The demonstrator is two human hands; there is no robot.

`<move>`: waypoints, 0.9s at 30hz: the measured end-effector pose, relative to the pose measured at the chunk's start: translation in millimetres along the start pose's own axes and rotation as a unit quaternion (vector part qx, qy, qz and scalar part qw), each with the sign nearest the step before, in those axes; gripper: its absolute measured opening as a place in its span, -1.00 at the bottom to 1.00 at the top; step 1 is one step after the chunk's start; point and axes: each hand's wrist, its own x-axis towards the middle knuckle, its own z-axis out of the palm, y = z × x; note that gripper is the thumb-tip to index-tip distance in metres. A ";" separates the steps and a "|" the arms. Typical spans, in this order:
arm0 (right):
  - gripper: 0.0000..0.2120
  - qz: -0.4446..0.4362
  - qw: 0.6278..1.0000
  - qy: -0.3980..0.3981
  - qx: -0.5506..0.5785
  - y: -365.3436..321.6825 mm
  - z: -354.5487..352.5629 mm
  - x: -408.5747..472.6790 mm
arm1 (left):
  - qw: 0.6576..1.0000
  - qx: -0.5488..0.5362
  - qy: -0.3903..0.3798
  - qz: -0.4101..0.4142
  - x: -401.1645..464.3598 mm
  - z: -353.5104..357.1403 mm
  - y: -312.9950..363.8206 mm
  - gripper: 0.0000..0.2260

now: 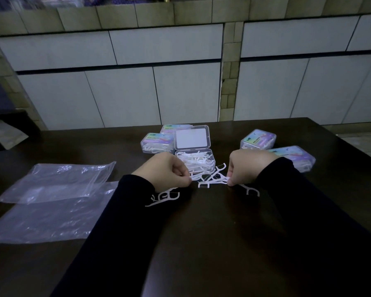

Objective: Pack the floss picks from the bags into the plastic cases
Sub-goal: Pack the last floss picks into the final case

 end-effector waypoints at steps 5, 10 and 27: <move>-0.78 -0.011 1.000 0.005 -0.006 1.4 0.8 1.8 | 0.997 -0.058 0.047 0.010 1.0 -1.4 -3.8 -0.88; -0.85 -0.044 0.998 0.010 0.036 1.5 -5.4 -4.0 | 0.983 -0.118 0.133 0.043 3.1 0.7 -5.1 -0.85; -0.83 -0.096 0.964 0.239 0.060 -3.6 -11.2 -6.3 | 0.925 -0.204 0.315 0.057 15.1 6.4 -10.6 -0.86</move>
